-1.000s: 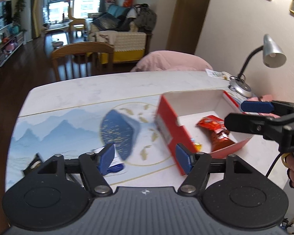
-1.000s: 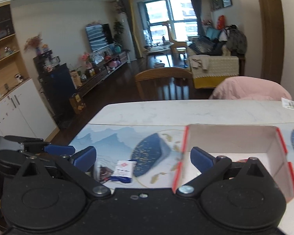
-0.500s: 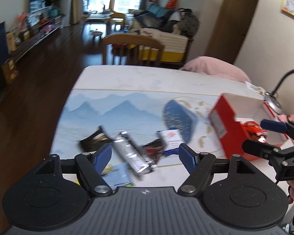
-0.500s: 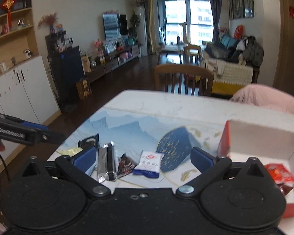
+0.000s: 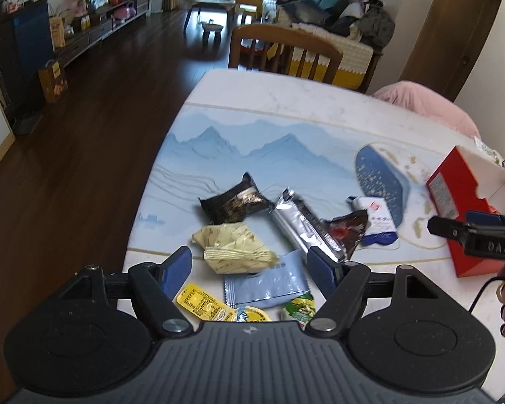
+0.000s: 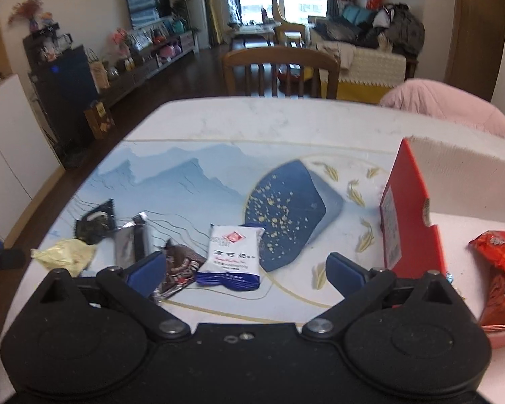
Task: Organize snacks
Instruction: 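Move both tools back over the snack pile on the table, then grasp the cream wafer packet with the left tool while the right tool grasps the white milk-biscuit bag, then carry the cream packet and white biscuit bag over the red box with both tools, then open both tools to drop the cream packet and white bag into the box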
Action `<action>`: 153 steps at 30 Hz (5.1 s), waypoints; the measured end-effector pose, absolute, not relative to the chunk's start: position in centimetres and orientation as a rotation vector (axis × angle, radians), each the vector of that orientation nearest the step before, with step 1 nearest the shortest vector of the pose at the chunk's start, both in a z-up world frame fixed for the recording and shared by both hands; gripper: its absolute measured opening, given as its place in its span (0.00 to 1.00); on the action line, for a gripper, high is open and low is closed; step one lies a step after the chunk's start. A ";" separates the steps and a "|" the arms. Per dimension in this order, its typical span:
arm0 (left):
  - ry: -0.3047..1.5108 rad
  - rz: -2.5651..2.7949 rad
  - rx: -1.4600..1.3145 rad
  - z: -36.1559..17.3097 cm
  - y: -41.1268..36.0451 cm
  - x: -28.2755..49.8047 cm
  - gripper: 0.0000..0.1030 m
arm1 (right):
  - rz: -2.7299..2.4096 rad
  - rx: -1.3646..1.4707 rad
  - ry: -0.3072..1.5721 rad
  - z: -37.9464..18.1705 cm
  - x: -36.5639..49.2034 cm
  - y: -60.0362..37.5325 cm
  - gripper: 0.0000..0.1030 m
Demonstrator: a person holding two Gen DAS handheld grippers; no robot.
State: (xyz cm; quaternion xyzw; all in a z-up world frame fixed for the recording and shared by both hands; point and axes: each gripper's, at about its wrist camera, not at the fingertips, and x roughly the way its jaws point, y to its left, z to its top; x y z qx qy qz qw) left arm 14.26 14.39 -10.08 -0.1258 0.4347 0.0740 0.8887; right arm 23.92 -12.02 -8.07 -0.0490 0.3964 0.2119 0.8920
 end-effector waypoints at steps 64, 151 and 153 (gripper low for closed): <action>1.146 0.324 -0.526 -16.7 18.0 20.5 0.43 | 0.361 -0.097 0.964 -12.0 28.6 -11.0 0.47; 1.206 -0.217 0.207 -12.6 -28.0 39.6 0.43 | 0.239 -0.002 0.993 -9.3 31.5 -39.2 0.47; 1.218 -0.215 0.231 -12.8 -28.3 39.7 0.43 | 0.239 0.005 0.997 -9.4 31.5 -39.2 0.47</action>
